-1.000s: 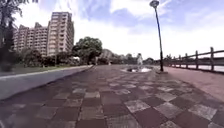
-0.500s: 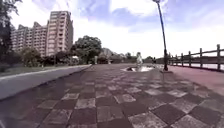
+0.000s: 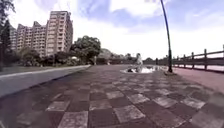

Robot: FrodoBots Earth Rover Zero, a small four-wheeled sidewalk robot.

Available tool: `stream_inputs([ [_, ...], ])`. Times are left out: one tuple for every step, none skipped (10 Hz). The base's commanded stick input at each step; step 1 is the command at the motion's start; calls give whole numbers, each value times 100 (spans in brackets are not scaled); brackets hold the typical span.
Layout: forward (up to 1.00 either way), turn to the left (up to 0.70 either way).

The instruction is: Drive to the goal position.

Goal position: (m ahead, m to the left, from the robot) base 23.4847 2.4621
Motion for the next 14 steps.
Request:
stream_inputs([
  [100, 0],
  [100, 0],
  [100, 0],
  [100, 0],
  [100, 0],
  [100, 0],
  [100, 0],
  [100, 0],
  [100, 0],
  [100, 0],
  [100, 0],
  [100, 0],
  [100, 0],
  [100, 0],
])
